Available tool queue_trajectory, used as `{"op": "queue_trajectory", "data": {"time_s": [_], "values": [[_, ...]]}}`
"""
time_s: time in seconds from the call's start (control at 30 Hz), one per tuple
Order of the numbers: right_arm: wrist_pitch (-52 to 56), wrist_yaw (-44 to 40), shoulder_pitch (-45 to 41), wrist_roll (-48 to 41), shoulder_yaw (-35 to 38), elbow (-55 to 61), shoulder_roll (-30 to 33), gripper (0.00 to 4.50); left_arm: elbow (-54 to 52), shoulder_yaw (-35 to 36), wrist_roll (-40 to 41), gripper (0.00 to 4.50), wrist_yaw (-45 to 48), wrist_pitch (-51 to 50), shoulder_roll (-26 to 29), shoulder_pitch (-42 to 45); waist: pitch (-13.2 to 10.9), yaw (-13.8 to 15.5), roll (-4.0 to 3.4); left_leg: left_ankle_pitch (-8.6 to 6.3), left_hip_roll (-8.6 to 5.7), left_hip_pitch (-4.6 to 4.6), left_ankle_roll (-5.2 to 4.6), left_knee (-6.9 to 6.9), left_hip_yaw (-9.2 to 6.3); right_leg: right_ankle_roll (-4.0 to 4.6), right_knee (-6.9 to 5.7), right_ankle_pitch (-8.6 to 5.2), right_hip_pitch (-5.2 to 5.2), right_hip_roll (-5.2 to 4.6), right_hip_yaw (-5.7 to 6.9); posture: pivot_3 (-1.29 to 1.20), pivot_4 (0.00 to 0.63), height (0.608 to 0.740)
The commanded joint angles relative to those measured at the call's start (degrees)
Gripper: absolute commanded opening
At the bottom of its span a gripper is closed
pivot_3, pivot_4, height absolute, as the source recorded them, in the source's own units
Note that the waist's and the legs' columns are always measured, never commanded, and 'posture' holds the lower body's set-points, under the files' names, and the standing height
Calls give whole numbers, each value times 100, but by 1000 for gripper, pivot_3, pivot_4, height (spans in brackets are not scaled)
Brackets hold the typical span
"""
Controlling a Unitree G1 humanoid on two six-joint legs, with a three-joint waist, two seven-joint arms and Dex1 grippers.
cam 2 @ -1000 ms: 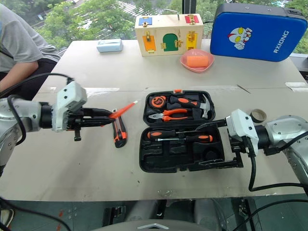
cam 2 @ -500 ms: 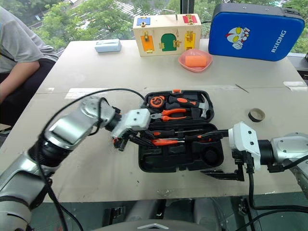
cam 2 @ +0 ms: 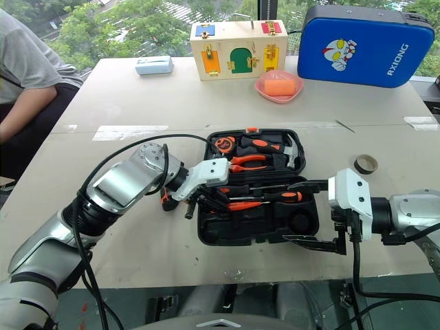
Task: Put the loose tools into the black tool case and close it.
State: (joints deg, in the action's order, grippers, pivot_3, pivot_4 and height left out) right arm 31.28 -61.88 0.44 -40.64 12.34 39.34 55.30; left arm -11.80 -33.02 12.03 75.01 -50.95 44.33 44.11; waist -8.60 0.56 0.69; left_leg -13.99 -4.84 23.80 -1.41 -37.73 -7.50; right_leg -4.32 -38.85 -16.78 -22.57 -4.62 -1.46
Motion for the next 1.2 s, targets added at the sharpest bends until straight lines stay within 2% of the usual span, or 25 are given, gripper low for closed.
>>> {"op": "queue_trajectory", "data": {"time_s": [0.03,0.13,0.43,0.5,0.57,0.63,0.7,0.87,0.97,1.1,1.17,1.2], "values": [[13,54,-62,-161,153,92,7,4500,-259,37,-39,550,150,-11,384,-88,0,-2,0,0,0,0,0,1,0,0,0,0,-1,0,0,0,150,735],[24,91,-111,-202,101,74,-25,4500,-321,57,-39,550,175,118,510,-156,0,-1,0,0,1,0,0,0,1,0,0,0,0,0,-1,0,150,735],[106,179,-391,-261,-49,-60,-73,4500,-380,94,5,550,-67,33,265,-297,1,8,0,0,0,0,0,0,2,0,1,0,1,0,-1,0,150,735],[137,187,-419,-294,-74,-55,-83,4500,-406,161,33,1570,-65,42,271,-293,0,6,-1,0,0,0,0,0,2,0,0,0,0,0,0,0,150,735],[162,202,-427,-318,-114,-35,-102,4500,-469,405,232,2161,-30,97,227,-303,0,6,0,0,1,0,0,0,1,0,0,0,0,1,0,0,150,735],[175,209,-427,-310,-158,-27,-107,4500,-556,722,547,3174,34,7,213,-320,0,8,0,0,1,1,0,-1,1,0,0,0,0,0,-1,0,150,735],[186,208,-406,-314,-144,-19,-98,4500,-605,1103,769,3930,-28,37,262,-433,0,11,1,0,1,2,0,-4,1,0,-1,0,-1,-1,0,0,150,735],[188,218,-335,-288,-71,-31,-56,4500,-616,2506,1617,3930,-258,231,100,-1060,0,4,0,0,2,2,0,-4,-2,0,1,0,-2,-16,1,0,150,735],[168,225,-269,-258,-38,-47,-57,4500,-538,3048,1766,3072,-665,823,-377,-1680,1,21,-1,0,2,1,0,-4,-2,1,2,0,1,-29,4,0,150,735],[183,263,-228,-242,-41,-35,-53,4500,-645,2904,1528,1174,-1011,1308,-661,-2476,0,23,0,0,0,-1,0,-7,-1,0,4,0,8,-32,2,0,150,735],[183,257,-201,-243,-20,-39,-36,4500,-611,2763,1395,55,-1106,1497,-706,-2630,0,37,0,0,1,1,0,-7,-7,1,3,0,8,-32,1,0,150,735],[179,251,-190,-240,-13,-45,-30,4500,-595,2717,1368,17,-1142,1534,-714,-2658,0,41,0,0,0,1,0,-7,-9,1,2,1,9,-34,1,0,150,735]]}}
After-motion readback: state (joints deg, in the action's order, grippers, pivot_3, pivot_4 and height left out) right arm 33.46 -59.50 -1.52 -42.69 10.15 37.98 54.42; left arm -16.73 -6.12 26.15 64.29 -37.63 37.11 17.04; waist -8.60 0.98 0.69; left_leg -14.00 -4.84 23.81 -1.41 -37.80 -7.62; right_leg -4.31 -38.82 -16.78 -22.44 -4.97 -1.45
